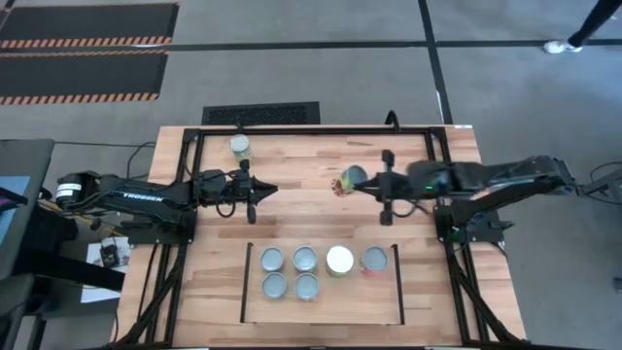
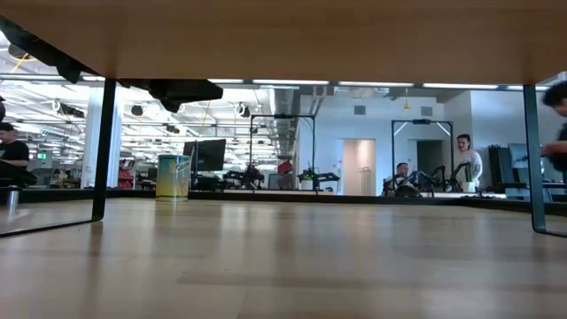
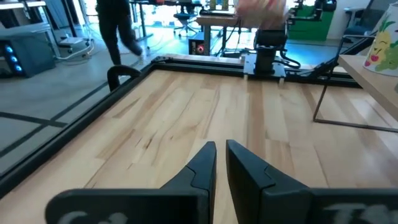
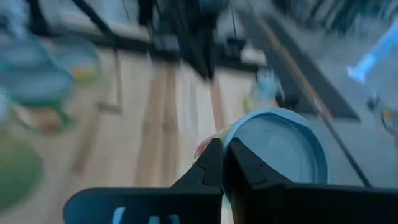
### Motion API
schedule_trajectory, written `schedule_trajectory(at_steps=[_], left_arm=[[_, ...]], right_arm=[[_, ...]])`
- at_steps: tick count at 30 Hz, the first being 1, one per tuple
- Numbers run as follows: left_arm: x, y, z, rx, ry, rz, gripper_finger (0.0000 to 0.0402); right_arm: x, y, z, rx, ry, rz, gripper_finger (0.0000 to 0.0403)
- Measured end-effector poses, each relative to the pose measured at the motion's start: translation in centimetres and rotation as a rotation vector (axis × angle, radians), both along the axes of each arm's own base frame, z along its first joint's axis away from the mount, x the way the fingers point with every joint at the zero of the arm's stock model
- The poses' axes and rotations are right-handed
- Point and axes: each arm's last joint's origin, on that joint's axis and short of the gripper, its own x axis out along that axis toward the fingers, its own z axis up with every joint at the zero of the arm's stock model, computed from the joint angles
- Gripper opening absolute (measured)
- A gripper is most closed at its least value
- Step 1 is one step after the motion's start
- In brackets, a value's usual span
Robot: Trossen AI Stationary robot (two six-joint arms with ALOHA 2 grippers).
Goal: Pick and place cans onto a shelf
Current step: Put the red green can on the shelf aligned with other cans on the shelf
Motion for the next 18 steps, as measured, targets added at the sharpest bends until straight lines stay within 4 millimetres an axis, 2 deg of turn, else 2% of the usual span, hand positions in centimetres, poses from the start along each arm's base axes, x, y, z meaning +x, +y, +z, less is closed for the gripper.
schedule_trajectory(at_steps=[5, 9, 15, 18], left_arm=[[0.0, 0.0, 0.0, -0.001, 0.0, 0.001, 0.0025], [0.0, 0.0, 0.0, -0.002, 0.0, 0.001, 0.0025], [0.0, 0.0, 0.0, 0.001, 0.001, 0.0, 0.0025], [0.0, 0.0, 0.0, 0.001, 0.001, 0.0, 0.0025]], right_arm=[[-2.1, 2.3, 2.7, 0.032, -0.189, 0.131, 0.0016], [-3.5, 4.5, 3.7, 0.083, -0.266, 0.292, 0.0015], [-4.9, 8.7, 4.2, 0.183, -0.31, 0.542, 0.0015], [-5.5, 10.9, 3.9, 0.222, -0.27, 0.634, 0.0014]])
